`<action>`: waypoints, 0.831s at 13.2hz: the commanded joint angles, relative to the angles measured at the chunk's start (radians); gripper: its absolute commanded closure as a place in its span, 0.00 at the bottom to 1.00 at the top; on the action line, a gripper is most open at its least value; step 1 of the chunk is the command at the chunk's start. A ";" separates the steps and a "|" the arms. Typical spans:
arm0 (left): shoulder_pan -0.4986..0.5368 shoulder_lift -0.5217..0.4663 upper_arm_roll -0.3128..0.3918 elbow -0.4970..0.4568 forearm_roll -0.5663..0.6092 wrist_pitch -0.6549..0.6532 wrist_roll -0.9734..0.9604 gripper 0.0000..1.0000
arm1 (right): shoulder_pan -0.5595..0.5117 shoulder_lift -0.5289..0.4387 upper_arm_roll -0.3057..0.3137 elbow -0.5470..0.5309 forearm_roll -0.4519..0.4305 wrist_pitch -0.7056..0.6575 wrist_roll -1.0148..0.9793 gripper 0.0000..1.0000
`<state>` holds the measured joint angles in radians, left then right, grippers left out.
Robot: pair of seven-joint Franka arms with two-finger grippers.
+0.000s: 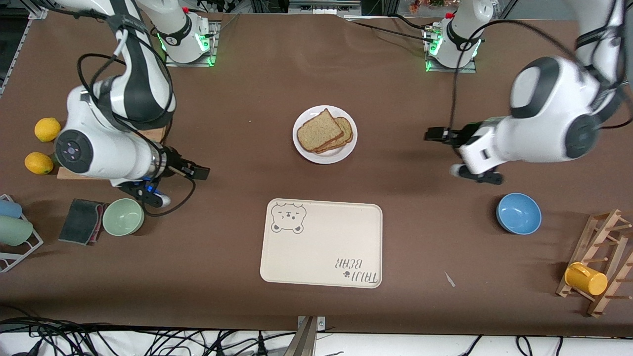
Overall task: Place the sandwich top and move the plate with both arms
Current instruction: 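Withdraw the right gripper while the left gripper reaches toward the plate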
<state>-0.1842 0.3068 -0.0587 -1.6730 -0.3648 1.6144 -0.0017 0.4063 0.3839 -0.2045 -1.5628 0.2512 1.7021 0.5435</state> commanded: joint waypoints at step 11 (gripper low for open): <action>-0.071 0.285 -0.089 -0.039 -0.370 0.318 0.521 0.11 | -0.235 -0.254 0.150 -0.023 -0.144 -0.145 -0.269 0.00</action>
<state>-0.2512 0.5593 -0.1417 -1.6961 -0.6674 1.9030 0.3931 0.3138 0.1697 -0.1540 -1.5652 0.1279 1.5709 0.3236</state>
